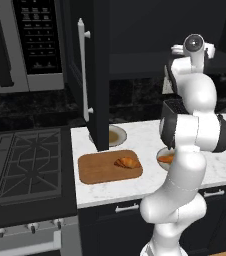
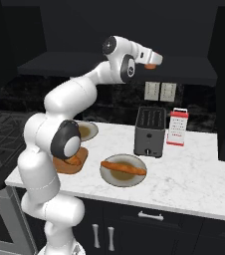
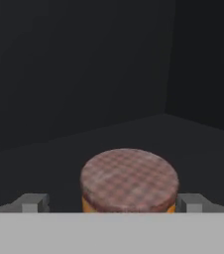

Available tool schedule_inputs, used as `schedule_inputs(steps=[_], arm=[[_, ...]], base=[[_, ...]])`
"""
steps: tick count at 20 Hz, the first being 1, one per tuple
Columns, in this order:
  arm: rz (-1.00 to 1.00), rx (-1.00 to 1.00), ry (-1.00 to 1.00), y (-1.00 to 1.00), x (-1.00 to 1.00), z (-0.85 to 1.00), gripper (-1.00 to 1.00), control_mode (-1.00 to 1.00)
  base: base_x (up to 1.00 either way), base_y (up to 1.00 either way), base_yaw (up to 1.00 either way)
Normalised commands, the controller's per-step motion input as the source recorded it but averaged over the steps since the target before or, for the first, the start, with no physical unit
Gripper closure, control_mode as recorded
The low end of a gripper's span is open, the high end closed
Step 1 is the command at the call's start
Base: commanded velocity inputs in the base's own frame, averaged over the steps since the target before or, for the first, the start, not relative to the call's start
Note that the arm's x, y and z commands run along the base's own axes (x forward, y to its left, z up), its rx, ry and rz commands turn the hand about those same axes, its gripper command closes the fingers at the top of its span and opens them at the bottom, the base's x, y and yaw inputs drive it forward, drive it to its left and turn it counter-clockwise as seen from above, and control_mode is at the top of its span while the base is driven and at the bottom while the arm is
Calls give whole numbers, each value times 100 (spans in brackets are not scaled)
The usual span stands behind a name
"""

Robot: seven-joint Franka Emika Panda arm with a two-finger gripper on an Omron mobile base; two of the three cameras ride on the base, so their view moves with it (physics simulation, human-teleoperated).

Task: From the different types of pastries on the counter, select a croissant and place it on the cutting board. Then retrieve a jar of jam from the cabinet and place it alongside the croissant on the cutting board.

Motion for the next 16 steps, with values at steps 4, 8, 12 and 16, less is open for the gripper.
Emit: schedule_inputs(steps=[4,8,12,16], arm=[[0,0,2,-16,44,-3,-100,-100],[0,0,3,-12,46,-10,100,-100],[0,0,13,-19,54,-22,100,-100],[0,3,20,-35,82,-27,100,-100]], base=[[0,0,0],[0,0,0],[0,0,0],[0,0,0]])
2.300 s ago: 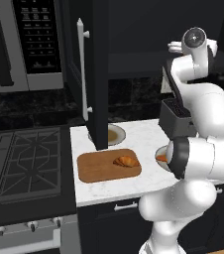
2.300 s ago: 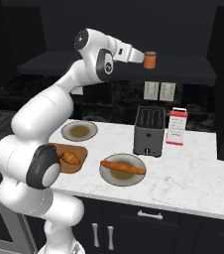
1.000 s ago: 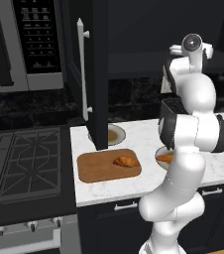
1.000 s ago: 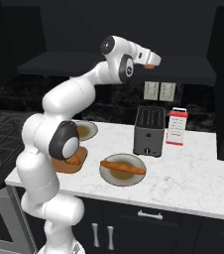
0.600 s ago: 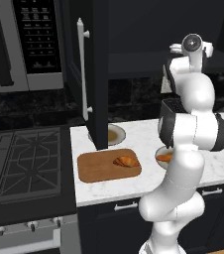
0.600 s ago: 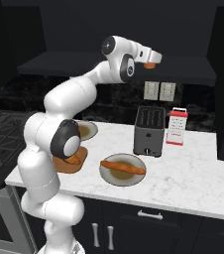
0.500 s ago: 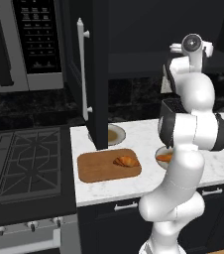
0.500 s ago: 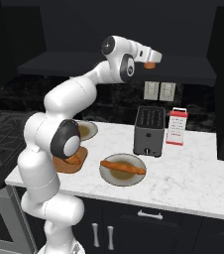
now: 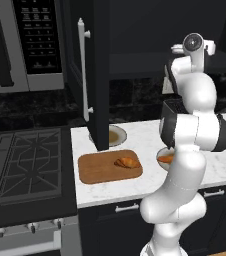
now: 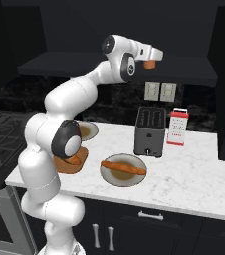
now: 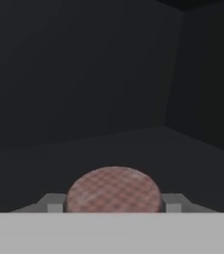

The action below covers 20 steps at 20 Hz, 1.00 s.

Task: From the different types of pastries on the counter, select a croissant and place it on the cutting board. Then retrieve a jar of jam from the cabinet and place it alongside the croissant on the cutting board.

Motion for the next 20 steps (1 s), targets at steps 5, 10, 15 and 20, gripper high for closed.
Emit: schedule_inputs(steps=[5,10,15,20], arm=[[0,4,2,-23,18,-1,100,-100],[0,10,-7,-9,-14,43,100,-100],[0,6,-1,3,-18,65,100,-100],[2,0,-10,19,-93,23,100,-100]], base=[[0,0,0],[0,0,0],[0,0,0],[0,0,0]])
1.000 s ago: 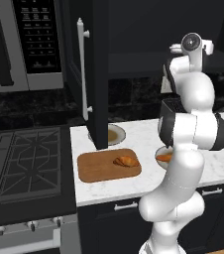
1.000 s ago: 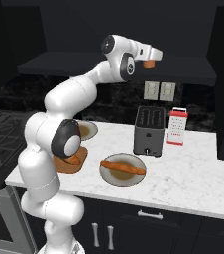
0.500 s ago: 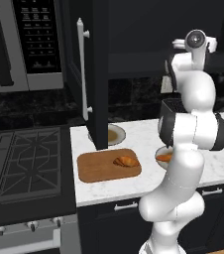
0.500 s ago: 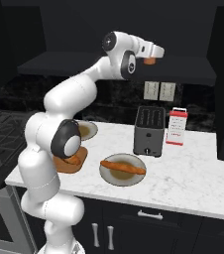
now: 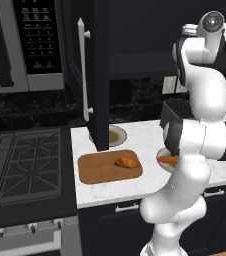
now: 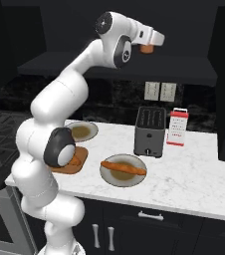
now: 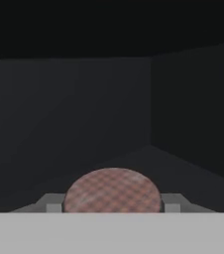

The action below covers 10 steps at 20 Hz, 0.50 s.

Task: From the different types of pastries on the counter, select a croissant and place it on the cutting board. Then retrieve a jar of jam from the cabinet and place it alongside the croissant on the cutting board.

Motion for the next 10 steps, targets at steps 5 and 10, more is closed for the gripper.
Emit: schedule_inputs(steps=[5,10], arm=[[9,-1,-29,21,-100,-35,100,-100],[11,0,-22,17,-100,0,100,-100]], base=[[0,0,0],[0,0,0]])
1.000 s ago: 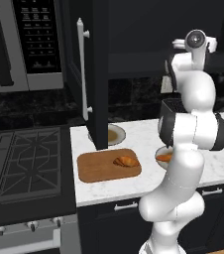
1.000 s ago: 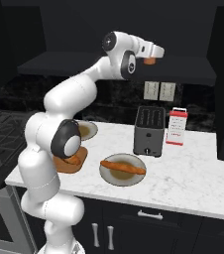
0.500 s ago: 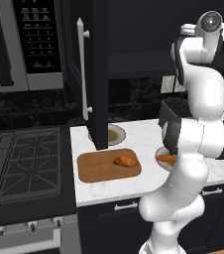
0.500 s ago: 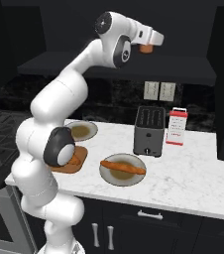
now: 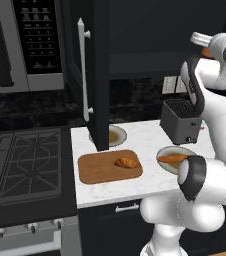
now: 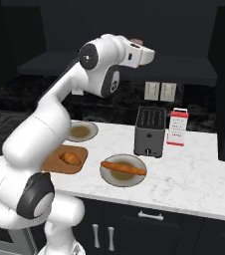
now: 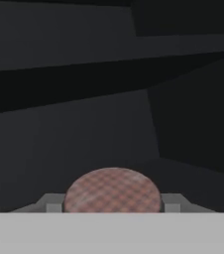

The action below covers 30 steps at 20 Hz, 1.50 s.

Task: From the different types of pastries on the counter, select a croissant and place it on the cutting board. Then retrieve a jar of jam from the cabinet and place it alongside the croissant on the cutting board.

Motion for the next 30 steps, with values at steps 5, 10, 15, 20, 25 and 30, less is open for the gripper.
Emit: schedule_inputs(steps=[5,10,15,20,25,30], arm=[[7,0,0,32,-97,38,100,-100],[15,0,0,45,-100,26,100,-100],[20,-5,1,57,-95,-6,100,-100],[21,-14,14,68,-60,-23,100,-100],[14,-18,31,58,-9,-56,100,-100],[14,-7,17,34,-16,-74,100,-100]], base=[[0,0,0],[0,0,0],[0,0,0],[0,0,0],[0,0,0],[0,0,0]])
